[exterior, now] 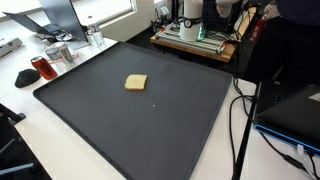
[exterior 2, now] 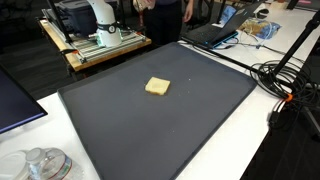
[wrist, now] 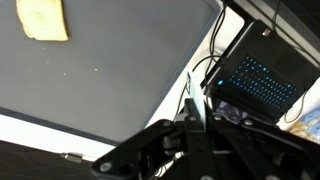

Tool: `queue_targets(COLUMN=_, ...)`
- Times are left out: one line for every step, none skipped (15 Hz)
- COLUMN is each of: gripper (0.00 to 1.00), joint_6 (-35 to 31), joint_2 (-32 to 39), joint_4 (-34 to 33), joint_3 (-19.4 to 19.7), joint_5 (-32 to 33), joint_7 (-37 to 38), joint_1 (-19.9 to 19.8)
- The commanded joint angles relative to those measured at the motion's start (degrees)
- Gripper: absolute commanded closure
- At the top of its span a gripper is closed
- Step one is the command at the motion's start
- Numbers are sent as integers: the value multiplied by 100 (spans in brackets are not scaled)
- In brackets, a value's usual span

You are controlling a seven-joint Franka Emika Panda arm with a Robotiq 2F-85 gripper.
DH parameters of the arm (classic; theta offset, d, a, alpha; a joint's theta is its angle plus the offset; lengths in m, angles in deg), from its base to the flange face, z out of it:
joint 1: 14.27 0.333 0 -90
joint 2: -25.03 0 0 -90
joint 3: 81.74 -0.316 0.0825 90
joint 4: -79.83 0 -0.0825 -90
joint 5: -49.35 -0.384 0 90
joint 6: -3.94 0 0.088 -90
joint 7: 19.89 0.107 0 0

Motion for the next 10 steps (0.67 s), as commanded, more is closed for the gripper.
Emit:
queue_targets(gripper=99, joint_6=-362, joint_2=726, joint_4=-712, joint_3=138, joint_5=622, joint_7=357, joint_1=-402)
queue_targets(gripper=99, joint_6=-421, joint_2=888, joint_4=-867, joint_3=176, joint_5=831, joint_7=453, joint_1=-509)
queue_targets(gripper=99, joint_6=-462, joint_2=1098, joint_4=-1058, joint_3=229, joint_5=1122, joint_7=570, joint_1=-667)
queue_targets(gripper=99, joint_6=-461, joint_2=1299, joint_4=-1236, joint_3=274, joint_5=1364, joint_7=714, joint_1=-793)
queue_targets(gripper=99, joint_6=-406, joint_2=1502, joint_4=-1409, joint_3=308, joint_5=1608, joint_7=911, joint_1=-912)
queue_targets(gripper=99, joint_6=-324, joint_2=1691, joint_4=-1561, joint_3=338, joint_5=1774, joint_7=1095, joint_1=-988)
queue_targets(gripper=99, joint_6=-245, joint_2=1853, joint_4=-1663, joint_3=355, joint_5=1869, joint_7=1234, joint_1=-1025)
queue_targets(gripper=99, joint_6=-150, joint_2=1993, joint_4=-1728, joint_3=355, joint_5=1909, joint_7=1288, joint_1=-1021)
queue_targets(gripper=96, joint_6=-423, joint_2=1640, joint_4=-1344, joint_3=408, joint_5=1700, joint_7=979, joint_1=-1005)
queue_targets(gripper=96, joint_6=-385, joint_2=1797, joint_4=-1436, joint_3=411, joint_5=1751, joint_7=1054, joint_1=-1024)
